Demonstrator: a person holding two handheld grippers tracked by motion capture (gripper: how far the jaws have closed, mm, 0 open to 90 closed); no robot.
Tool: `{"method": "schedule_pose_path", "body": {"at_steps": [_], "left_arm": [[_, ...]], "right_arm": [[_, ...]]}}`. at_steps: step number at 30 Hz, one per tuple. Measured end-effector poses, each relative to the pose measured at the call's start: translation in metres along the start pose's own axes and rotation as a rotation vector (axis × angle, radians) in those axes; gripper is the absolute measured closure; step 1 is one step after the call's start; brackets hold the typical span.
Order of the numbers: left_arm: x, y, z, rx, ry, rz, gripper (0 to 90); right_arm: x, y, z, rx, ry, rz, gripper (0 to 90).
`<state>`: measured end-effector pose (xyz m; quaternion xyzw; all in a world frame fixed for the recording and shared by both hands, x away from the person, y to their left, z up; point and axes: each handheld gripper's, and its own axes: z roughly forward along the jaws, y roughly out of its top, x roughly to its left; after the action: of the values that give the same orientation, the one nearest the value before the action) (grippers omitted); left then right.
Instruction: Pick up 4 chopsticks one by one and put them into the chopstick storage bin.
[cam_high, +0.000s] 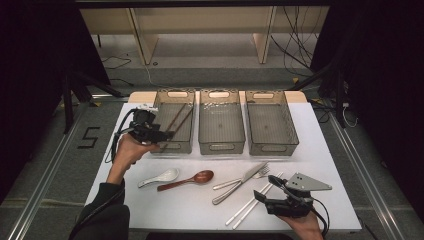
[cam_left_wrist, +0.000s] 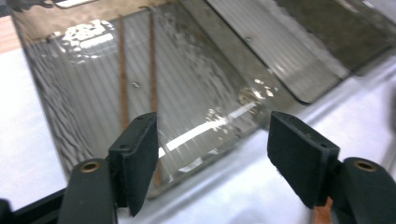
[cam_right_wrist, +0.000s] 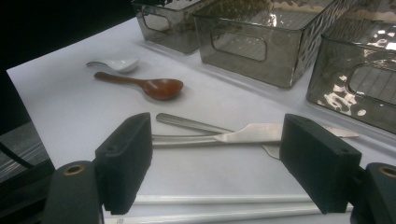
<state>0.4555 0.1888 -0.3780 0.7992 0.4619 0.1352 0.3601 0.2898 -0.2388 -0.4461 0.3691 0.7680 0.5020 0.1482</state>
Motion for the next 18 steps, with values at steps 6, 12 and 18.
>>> {"method": "schedule_pose_path", "body": {"at_steps": [6,12,18], "left_arm": [[-0.021,-0.014,-0.006,0.013,-0.021,0.031,28.6],[-0.03,-0.032,-0.012,-0.013,-0.041,0.025,25.9],[-0.034,-0.048,-0.019,-0.075,-0.042,0.014,24.1]], "right_arm": [[0.0,0.0,0.0,0.004,0.002,-0.006,26.4],[-0.001,0.003,-0.002,0.027,0.008,-0.037,26.4],[0.0,0.008,-0.001,0.081,0.029,-0.104,26.4]]}}
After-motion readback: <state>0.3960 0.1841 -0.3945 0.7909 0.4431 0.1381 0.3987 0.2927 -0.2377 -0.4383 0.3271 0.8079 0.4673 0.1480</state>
